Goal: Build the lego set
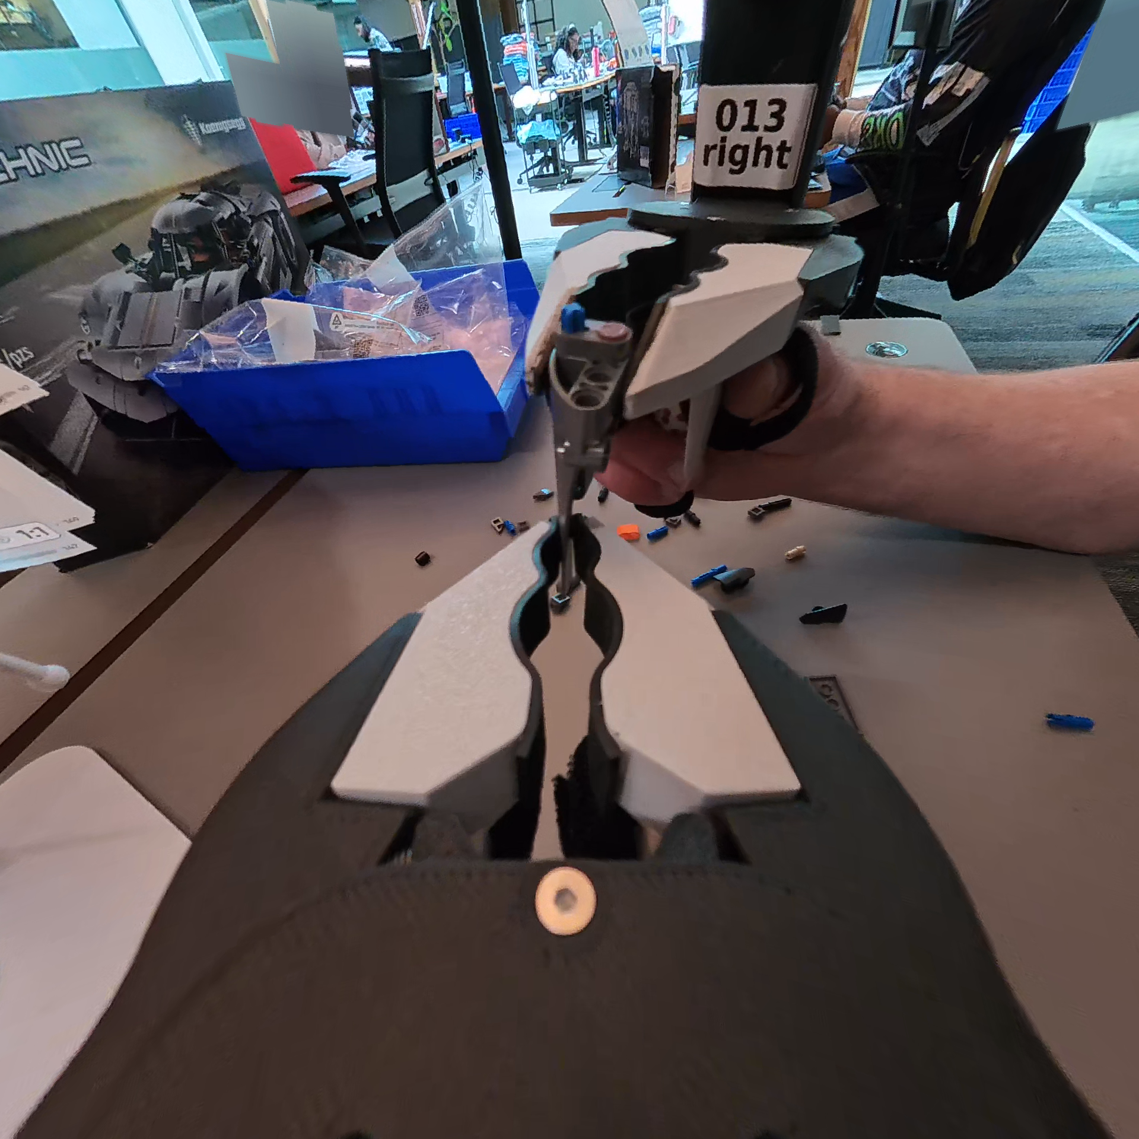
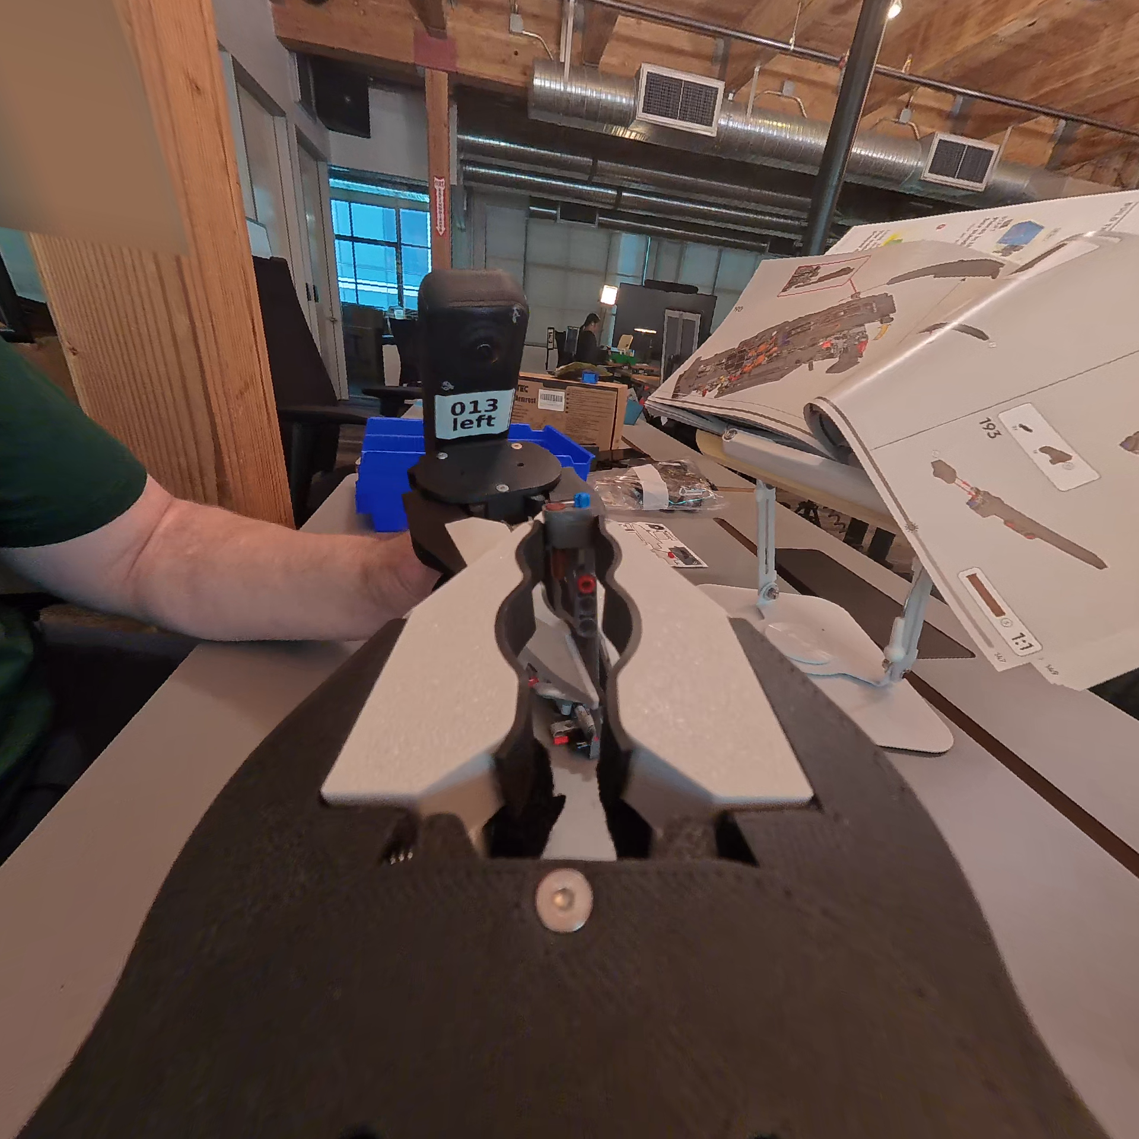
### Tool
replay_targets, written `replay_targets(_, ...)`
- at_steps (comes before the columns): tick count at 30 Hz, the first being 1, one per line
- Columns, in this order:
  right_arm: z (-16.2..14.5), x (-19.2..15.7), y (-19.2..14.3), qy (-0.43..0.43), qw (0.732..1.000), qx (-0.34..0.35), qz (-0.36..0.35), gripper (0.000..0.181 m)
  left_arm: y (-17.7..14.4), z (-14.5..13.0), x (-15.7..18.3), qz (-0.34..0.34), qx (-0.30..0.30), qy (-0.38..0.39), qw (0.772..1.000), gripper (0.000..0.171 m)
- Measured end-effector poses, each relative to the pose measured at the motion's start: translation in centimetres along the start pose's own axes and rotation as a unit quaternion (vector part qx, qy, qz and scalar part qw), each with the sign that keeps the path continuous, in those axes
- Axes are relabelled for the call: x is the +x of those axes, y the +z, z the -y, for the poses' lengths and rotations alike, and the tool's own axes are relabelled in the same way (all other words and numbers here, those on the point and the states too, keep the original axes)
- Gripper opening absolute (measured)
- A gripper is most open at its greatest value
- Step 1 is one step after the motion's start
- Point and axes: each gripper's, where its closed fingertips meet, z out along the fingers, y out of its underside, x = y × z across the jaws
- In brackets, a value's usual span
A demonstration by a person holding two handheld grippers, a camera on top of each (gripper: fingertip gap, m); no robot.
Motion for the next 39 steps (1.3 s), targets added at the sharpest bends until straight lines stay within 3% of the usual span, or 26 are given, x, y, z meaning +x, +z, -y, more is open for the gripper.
replay_targets(39,0.37,-0.42,0.00,-0.001,1.000,0.007,0.011,0.013,-0.31,0.36,-0.34,-0.002,0.016,-0.008,1.000,0.001)
